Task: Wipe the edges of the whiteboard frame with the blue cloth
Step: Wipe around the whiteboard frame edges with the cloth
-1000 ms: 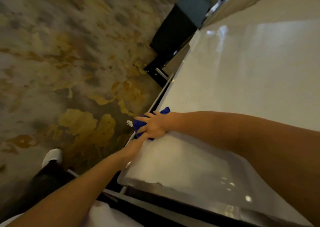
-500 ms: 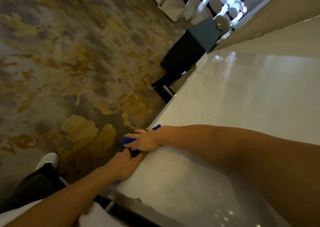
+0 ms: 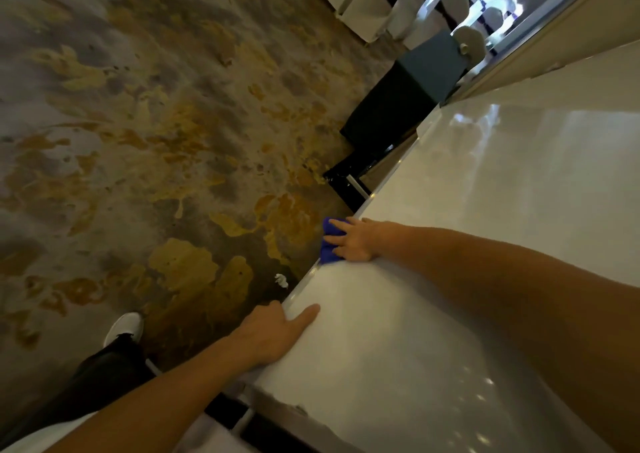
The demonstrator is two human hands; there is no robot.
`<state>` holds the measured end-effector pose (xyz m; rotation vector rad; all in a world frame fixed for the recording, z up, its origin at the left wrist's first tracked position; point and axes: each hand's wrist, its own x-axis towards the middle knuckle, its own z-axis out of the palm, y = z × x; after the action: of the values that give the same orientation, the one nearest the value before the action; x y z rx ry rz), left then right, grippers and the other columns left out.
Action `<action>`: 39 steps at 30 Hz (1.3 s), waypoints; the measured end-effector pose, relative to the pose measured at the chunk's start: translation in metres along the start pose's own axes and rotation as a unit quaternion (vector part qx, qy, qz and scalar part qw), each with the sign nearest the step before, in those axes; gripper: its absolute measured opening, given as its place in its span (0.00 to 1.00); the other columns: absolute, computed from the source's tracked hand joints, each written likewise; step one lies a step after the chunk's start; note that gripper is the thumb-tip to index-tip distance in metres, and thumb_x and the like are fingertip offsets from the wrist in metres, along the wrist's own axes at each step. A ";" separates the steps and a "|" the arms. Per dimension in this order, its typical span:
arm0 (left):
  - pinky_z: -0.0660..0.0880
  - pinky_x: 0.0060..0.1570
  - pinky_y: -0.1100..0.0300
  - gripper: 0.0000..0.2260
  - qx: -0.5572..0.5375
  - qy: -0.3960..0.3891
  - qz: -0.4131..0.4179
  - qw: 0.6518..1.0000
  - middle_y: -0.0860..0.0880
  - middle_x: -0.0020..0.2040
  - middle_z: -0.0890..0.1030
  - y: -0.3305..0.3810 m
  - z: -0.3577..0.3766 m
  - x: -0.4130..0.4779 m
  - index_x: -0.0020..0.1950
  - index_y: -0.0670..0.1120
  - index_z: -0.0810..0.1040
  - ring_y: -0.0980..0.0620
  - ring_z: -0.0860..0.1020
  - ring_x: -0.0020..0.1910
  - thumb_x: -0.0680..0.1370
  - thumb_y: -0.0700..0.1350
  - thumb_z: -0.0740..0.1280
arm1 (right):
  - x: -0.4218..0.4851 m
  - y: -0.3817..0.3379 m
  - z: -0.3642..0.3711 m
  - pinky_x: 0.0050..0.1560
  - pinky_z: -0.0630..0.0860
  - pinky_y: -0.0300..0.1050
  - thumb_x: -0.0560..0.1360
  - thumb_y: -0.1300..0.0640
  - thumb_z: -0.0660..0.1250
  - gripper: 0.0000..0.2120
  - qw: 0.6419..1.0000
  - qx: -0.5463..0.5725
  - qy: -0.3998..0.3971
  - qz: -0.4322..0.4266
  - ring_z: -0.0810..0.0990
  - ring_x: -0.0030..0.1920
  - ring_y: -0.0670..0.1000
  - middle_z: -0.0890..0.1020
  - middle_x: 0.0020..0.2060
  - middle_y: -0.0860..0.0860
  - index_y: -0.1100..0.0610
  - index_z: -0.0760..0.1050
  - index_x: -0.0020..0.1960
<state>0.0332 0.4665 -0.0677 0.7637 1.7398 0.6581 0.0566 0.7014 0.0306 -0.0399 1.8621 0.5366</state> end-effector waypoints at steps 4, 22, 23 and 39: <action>0.70 0.38 0.57 0.48 -0.009 0.001 -0.011 1.000 0.51 0.46 0.76 0.006 -0.001 0.012 0.56 0.47 0.74 0.54 0.75 0.40 0.58 0.84 0.47 | 0.013 -0.026 0.003 0.75 0.50 0.67 0.83 0.55 0.55 0.21 0.990 0.018 0.065 -0.125 0.45 0.78 0.65 0.56 0.79 0.55 0.53 0.65 0.75; 0.76 0.49 0.53 0.42 -0.059 -0.141 -0.015 0.988 0.44 0.57 0.80 0.058 -0.009 0.076 0.62 0.48 0.74 0.43 0.79 0.52 0.64 0.79 0.55 | 0.028 0.012 0.032 0.76 0.46 0.63 0.80 0.34 0.48 0.28 0.963 0.242 0.038 0.110 0.45 0.79 0.58 0.48 0.81 0.50 0.39 0.54 0.78; 0.77 0.51 0.52 0.47 -0.065 -0.149 -0.037 0.986 0.45 0.58 0.79 0.057 -0.009 0.077 0.64 0.46 0.73 0.43 0.79 0.53 0.60 0.81 0.55 | 0.026 0.032 0.036 0.76 0.45 0.64 0.80 0.34 0.48 0.28 0.952 0.245 0.030 0.183 0.44 0.79 0.59 0.47 0.81 0.51 0.39 0.53 0.78; 0.77 0.54 0.53 0.42 -0.091 -0.218 -0.068 0.969 0.42 0.62 0.77 0.079 -0.015 0.127 0.67 0.42 0.72 0.43 0.78 0.57 0.68 0.75 0.61 | 0.042 0.114 0.055 0.75 0.43 0.66 0.82 0.41 0.49 0.27 0.907 0.297 0.019 0.297 0.39 0.79 0.60 0.48 0.81 0.53 0.44 0.50 0.80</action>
<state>0.0047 0.6137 -0.0811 0.6010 1.2964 0.5025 0.0581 0.8339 0.0172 0.9561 1.9965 0.3471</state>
